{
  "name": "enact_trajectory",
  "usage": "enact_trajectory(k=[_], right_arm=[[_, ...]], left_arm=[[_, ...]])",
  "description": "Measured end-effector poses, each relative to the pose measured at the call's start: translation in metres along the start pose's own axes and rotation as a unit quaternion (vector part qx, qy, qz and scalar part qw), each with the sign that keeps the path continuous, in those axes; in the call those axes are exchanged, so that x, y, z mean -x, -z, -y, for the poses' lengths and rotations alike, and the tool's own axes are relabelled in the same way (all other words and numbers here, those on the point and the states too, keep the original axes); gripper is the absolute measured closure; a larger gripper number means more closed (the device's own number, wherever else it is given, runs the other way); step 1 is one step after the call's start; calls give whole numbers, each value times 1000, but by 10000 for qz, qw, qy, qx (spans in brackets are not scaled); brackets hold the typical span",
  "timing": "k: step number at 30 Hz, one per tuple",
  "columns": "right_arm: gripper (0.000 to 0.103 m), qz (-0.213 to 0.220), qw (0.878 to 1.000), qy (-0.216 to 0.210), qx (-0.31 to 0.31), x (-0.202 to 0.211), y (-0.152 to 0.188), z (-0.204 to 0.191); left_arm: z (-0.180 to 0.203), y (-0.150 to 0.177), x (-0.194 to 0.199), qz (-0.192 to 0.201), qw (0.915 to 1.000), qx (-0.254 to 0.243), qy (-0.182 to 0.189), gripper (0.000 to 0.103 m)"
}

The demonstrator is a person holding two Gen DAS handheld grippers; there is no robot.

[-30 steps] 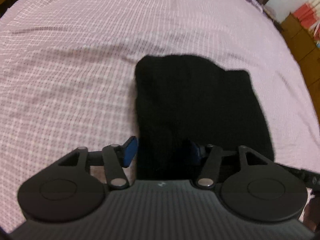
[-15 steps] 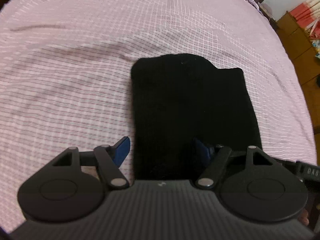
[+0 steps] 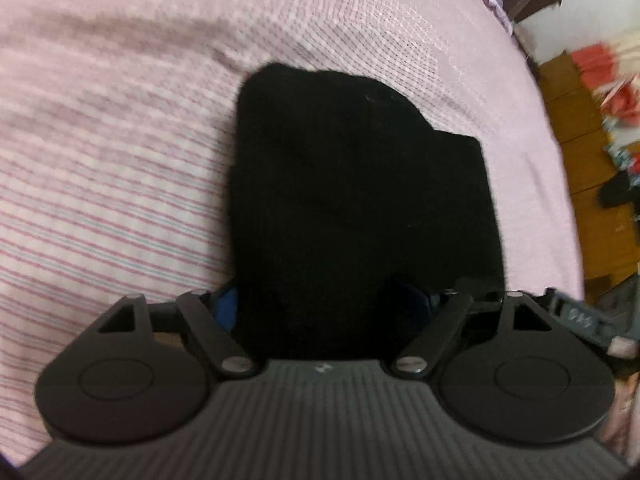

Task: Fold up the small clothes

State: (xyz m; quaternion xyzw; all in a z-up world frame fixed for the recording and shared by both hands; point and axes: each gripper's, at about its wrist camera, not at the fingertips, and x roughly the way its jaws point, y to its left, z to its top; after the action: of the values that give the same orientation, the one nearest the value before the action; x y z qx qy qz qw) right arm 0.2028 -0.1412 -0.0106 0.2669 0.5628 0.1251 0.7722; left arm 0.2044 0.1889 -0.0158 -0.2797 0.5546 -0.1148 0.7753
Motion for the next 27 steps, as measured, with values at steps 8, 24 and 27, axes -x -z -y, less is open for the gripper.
enact_trajectory(k=[8,24,27], right_arm=[[61,-94,9994,-320,-103,4,-8,-2],[63,765,9963,-375,91,152,-24,26],[62,708,9972,1,229,163,-23,47]], left_arm=[[19,-1,5,-73,9983,287,511,70],[136,21,6,27,9936,-182,1116,72],[153,34,-24,-151,9946,-426,935,71]])
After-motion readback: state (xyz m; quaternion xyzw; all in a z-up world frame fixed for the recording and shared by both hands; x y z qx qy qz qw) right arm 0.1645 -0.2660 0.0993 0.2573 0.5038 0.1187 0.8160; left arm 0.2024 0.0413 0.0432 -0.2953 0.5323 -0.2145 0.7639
